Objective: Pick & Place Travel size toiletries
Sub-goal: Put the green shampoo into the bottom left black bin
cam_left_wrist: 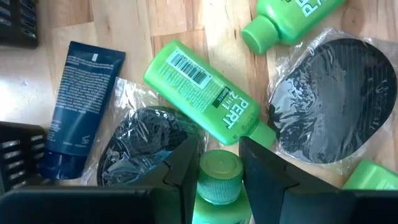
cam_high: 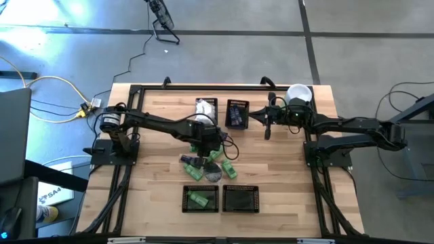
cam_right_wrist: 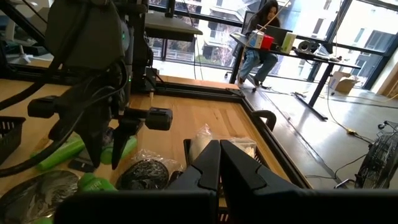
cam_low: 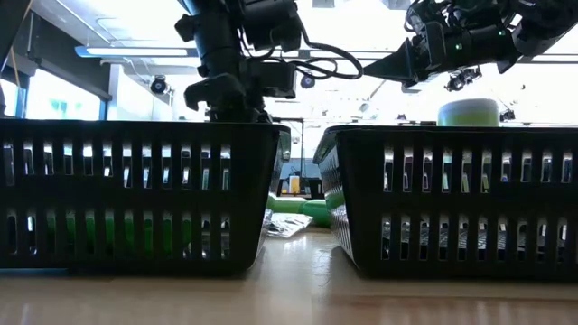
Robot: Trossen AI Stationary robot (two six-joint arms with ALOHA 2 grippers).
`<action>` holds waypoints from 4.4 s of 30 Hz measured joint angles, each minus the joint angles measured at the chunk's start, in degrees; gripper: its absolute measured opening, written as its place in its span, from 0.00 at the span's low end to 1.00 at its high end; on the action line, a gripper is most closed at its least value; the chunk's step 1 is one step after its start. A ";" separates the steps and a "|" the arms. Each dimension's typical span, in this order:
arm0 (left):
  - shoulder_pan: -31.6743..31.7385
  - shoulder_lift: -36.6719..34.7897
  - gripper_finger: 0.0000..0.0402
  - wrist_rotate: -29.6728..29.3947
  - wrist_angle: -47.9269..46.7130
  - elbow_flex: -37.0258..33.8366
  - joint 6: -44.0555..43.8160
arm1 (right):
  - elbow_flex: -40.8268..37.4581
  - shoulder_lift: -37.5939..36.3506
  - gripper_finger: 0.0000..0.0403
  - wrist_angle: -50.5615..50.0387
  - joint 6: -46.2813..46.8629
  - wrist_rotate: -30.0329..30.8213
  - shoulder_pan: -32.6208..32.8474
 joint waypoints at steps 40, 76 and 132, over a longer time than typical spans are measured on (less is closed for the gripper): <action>-19.15 -9.58 0.24 -2.63 19.05 0.00 -44.75 | -0.02 -0.02 0.01 -2.26 -2.36 -2.97 0.00; -24.81 0.47 0.31 -4.33 23.10 0.04 -58.10 | -0.02 -0.02 0.01 -4.83 -2.56 -6.32 0.02; -29.31 9.70 0.00 -17.28 7.05 24.64 -58.57 | -0.02 -0.02 0.01 -5.66 -4.05 -6.01 0.00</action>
